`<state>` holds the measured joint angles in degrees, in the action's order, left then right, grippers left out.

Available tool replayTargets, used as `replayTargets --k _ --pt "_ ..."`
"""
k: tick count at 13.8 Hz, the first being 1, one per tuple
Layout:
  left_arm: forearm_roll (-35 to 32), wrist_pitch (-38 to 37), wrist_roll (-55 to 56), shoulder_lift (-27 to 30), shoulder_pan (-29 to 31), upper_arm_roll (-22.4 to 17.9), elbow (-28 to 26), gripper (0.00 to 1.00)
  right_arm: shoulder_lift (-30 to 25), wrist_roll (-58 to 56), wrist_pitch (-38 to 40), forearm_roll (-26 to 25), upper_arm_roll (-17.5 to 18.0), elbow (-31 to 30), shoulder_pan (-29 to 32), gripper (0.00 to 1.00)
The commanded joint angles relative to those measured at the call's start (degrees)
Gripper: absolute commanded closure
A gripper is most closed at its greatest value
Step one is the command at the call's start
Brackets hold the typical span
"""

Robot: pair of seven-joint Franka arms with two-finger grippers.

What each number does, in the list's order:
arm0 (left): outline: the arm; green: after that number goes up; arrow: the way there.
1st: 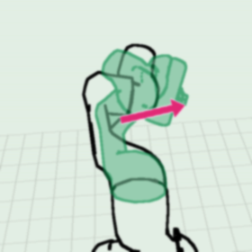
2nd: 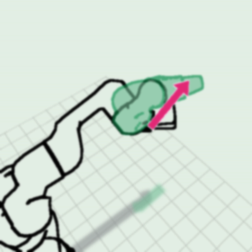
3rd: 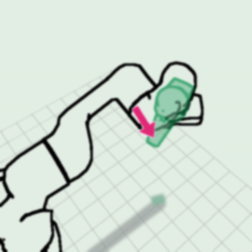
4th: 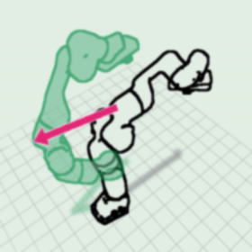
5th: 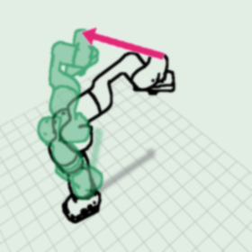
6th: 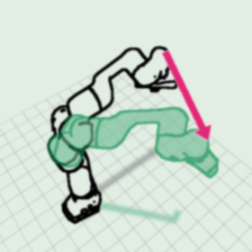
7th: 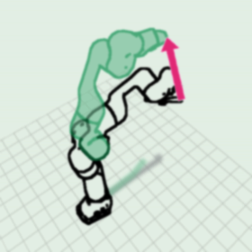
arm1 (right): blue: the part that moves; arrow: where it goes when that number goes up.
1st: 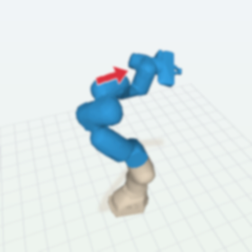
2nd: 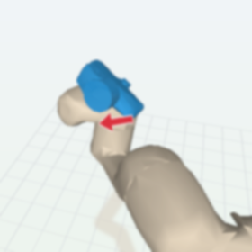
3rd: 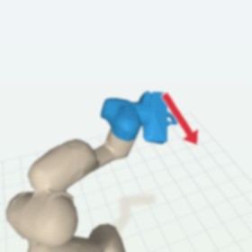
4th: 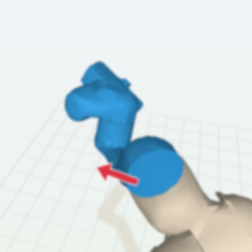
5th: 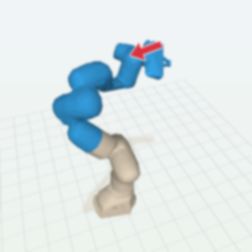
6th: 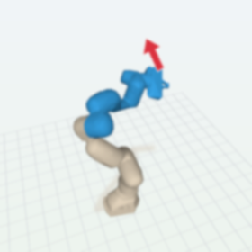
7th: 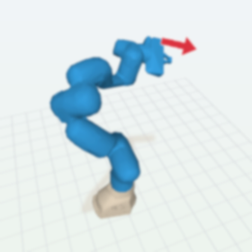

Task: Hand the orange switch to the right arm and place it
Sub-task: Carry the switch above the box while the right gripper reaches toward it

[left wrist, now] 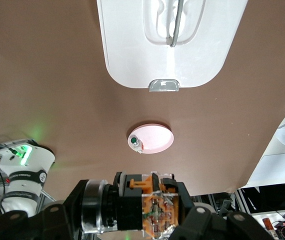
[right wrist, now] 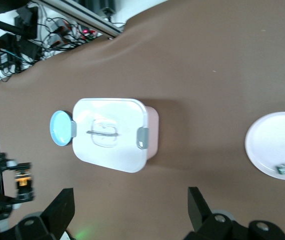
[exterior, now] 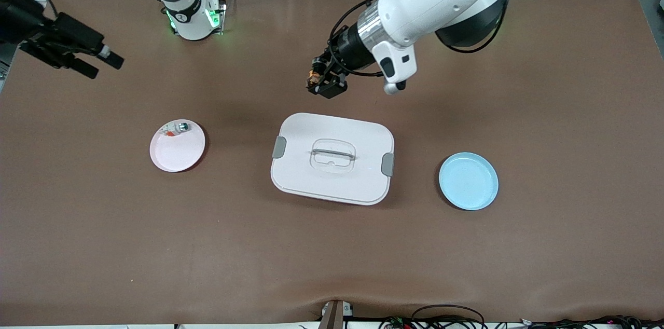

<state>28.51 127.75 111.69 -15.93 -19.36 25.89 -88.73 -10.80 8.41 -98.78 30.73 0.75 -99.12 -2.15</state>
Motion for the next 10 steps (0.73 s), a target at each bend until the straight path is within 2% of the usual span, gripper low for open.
replayTargets --k 1,4,7,10 --pt "1.0 5.7 3.4 -1.6 -2.1 0.2 0.6 0.66 -3.2 3.5 -5.6 4.4 -0.2 -6.7 -5.0 0.0" --pt "0.3 11.7 4.0 -3.0 -5.5 0.2 0.6 0.66 -3.5 7.3 -13.7 9.9 0.5 -12.1 -10.1 0.0" --pt "-0.2 12.8 4.0 -3.6 -7.1 0.0 0.6 0.66 -3.2 10.6 -21.9 10.4 2.1 -15.7 -15.3 0.0" --pt "-0.6 12.8 3.9 -3.6 -7.2 0.0 0.6 0.66 -2.4 10.2 -23.0 10.4 2.1 -15.8 -18.1 0.0"
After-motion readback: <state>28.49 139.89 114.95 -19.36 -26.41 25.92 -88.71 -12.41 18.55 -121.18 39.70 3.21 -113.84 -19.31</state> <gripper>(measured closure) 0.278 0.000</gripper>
